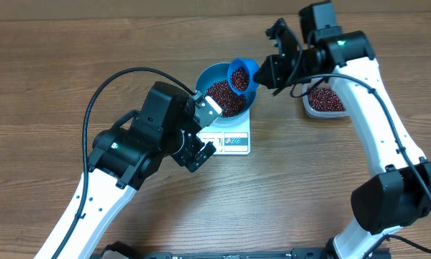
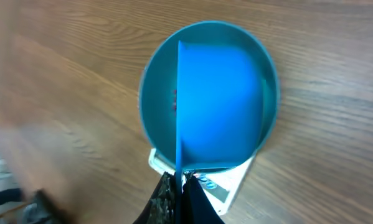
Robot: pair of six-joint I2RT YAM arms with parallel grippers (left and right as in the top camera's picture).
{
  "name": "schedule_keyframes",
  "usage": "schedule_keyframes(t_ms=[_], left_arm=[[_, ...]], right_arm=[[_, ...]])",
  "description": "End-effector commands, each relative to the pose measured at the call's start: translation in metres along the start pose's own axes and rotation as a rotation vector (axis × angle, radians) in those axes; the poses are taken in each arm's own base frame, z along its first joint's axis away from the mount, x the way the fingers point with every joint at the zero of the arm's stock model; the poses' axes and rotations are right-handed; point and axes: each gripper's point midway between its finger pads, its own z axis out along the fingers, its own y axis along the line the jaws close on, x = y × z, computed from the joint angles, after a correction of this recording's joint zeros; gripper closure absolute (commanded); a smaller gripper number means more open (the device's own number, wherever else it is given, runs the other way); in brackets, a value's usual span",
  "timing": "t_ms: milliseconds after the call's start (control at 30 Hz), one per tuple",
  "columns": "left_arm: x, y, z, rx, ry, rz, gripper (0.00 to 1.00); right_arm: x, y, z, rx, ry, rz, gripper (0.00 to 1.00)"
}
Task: Scoop item into bowl and weigh 150g on scale
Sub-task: 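Carry the filled blue scoop over the teal bowl, right gripper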
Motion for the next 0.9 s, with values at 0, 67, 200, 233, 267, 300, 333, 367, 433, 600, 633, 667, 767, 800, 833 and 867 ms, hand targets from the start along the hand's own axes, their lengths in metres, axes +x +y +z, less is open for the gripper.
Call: schedule_keyframes(t_ms=[0,67,200,233,267,300,333,367,433,600,633,667,767,800,833,867], left_arm=[[-0.008,0.005,-0.006,-0.016,-0.026,0.015,0.01],[-0.008,0.005,-0.006,-0.016,-0.026,0.015,0.0],[-0.008,0.005,-0.006,-0.016,-0.026,0.015,0.0],[-0.008,0.005,-0.006,-0.016,-0.026,0.015,0.01],[-0.008,0.005,-0.006,-0.016,-0.026,0.015,0.0],[-0.008,0.005,-0.006,-0.016,-0.026,0.015,0.01],[-0.008,0.005,-0.006,-0.016,-0.026,0.015,0.01],[-0.008,0.005,-0.006,-0.016,-0.026,0.015,0.0],[-0.008,0.005,-0.006,-0.016,-0.026,0.015,0.0],[-0.008,0.005,-0.006,-0.016,-0.026,0.015,0.0],[-0.008,0.005,-0.006,-0.016,-0.026,0.015,0.01],[-0.007,0.005,-0.006,-0.016,-0.026,0.015,0.0],[-0.008,0.005,-0.006,-0.016,-0.026,0.015,0.0],[-0.008,0.005,-0.006,-0.016,-0.026,0.015,0.0],[-0.007,0.005,-0.006,-0.016,-0.026,0.015,0.01],[-0.008,0.005,-0.006,-0.016,-0.026,0.015,0.01]], right_arm=[[-0.015,0.006,-0.012,0.131,-0.068,-0.046,0.96],[-0.016,0.009,-0.007,0.178,-0.075,-0.068,0.96],[-0.018,0.015,-0.001,0.263,-0.083,-0.12,0.96],[-0.017,0.017,0.001,0.287,-0.084,-0.13,0.96],[-0.018,0.017,0.001,0.312,-0.089,-0.13,0.96],[-0.018,0.016,0.001,0.337,-0.094,-0.127,0.96],[-0.018,0.016,0.002,0.357,-0.095,-0.132,0.96],[-0.018,0.017,0.002,0.375,-0.097,-0.14,0.96],[-0.017,0.018,0.003,0.4,-0.098,-0.152,0.96],[-0.018,0.023,0.005,0.424,-0.105,-0.174,0.96],[-0.018,0.025,0.005,0.423,-0.109,-0.178,0.96],[-0.019,0.026,0.006,0.424,-0.112,-0.182,0.96],[-0.019,0.028,0.006,0.428,-0.116,-0.188,0.96],[-0.019,0.028,0.006,0.427,-0.116,-0.186,0.96],[-0.019,0.028,0.006,0.427,-0.117,-0.181,0.96],[-0.019,0.028,0.006,0.427,-0.117,-0.181,0.96]])
